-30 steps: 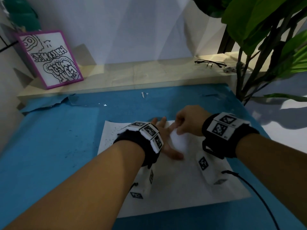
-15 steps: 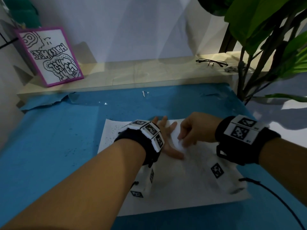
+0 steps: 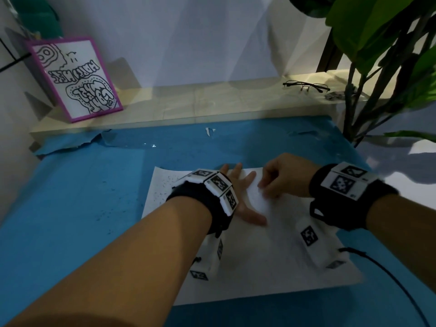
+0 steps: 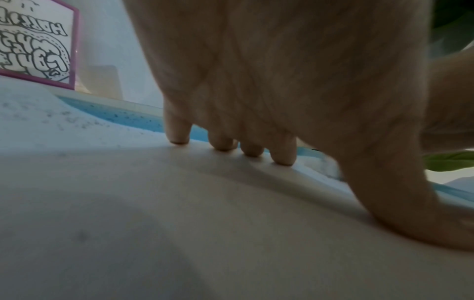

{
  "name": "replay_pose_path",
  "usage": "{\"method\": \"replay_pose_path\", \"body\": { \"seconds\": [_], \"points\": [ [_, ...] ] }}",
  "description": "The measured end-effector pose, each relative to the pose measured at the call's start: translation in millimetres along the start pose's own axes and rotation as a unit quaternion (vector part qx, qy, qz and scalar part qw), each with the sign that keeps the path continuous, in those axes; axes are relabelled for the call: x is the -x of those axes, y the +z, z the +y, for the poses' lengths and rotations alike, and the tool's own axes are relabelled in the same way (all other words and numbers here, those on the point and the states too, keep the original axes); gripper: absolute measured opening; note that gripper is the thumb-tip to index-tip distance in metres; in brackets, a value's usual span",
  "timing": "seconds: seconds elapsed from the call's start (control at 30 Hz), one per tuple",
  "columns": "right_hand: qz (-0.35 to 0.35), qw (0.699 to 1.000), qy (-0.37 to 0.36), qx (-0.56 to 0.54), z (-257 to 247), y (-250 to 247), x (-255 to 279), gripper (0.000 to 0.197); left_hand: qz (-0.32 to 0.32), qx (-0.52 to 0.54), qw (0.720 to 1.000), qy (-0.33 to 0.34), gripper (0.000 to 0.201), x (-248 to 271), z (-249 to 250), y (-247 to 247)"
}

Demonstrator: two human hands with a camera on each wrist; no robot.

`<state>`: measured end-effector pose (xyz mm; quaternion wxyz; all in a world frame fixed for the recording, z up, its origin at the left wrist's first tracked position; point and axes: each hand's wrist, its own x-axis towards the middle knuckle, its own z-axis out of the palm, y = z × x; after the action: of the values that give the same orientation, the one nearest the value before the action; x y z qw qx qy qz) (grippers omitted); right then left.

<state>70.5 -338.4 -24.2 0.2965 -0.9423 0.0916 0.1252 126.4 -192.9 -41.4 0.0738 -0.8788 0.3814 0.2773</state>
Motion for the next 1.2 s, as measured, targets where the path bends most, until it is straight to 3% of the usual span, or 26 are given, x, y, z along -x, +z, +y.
{"method": "replay_pose_path", "body": {
  "seconds": [0.07,0.1,0.2,0.23,0.37,0.5,0.67,0.8,0.9,0.93,1.03,1.2],
  "points": [
    [-0.074,0.997,0.015,-0.005,-1.5,-3.3,2.6,0.019,0.0,-0.003,1.0,0.0,0.111,-0.8,-1.1,0.3],
    [-0.067,0.998,0.015,-0.015,-0.2,-4.9,0.5,0.019,-0.001,-0.004,1.0,0.0,0.112,-1.3,-1.4,0.5],
    [0.042,0.999,0.003,-0.031,0.6,-5.3,-6.1,0.017,-0.002,-0.002,1.0,0.0,0.113,-1.4,-1.2,1.1],
    [0.043,0.999,0.0,-0.03,0.4,-3.6,-5.1,0.017,-0.002,-0.001,1.0,0.0,0.113,-1.4,-1.1,1.0],
    [-0.087,0.995,0.02,-0.045,1.5,-2.5,4.3,0.021,0.0,-0.002,1.0,-0.002,0.112,-2.2,-1.6,0.7],
    [0.046,0.997,0.014,-0.065,7.7,-4.5,-3.0,0.018,-0.001,-0.001,1.0,-0.003,0.114,-0.1,0.6,0.8],
    [-0.06,0.996,0.02,-0.056,9.1,-1.8,6.9,0.018,-0.001,0.0,1.0,-0.004,0.115,0.1,0.1,0.0],
    [0.026,0.997,0.016,-0.077,11.8,-3.6,3.1,0.018,-0.006,0.004,1.0,-0.005,0.115,0.8,1.7,-1.7],
    [-0.052,0.998,0.017,-0.044,8.4,1.3,9.3,0.019,-0.004,0.001,1.0,-0.007,0.116,0.5,0.7,-1.0],
    [-0.054,0.997,0.019,-0.049,9.5,-1.0,9.5,0.019,-0.002,0.002,1.0,-0.006,0.116,0.3,0.5,-0.6],
    [0.041,0.997,0.024,-0.065,11.5,-7.0,3.3,0.017,-0.003,0.003,1.0,-0.003,0.116,-0.5,1.5,-0.3],
    [-0.011,0.999,0.019,-0.032,9.8,-0.8,5.4,0.019,0.0,0.003,1.0,0.0,0.116,-0.5,0.0,-0.2]
  ]
}}
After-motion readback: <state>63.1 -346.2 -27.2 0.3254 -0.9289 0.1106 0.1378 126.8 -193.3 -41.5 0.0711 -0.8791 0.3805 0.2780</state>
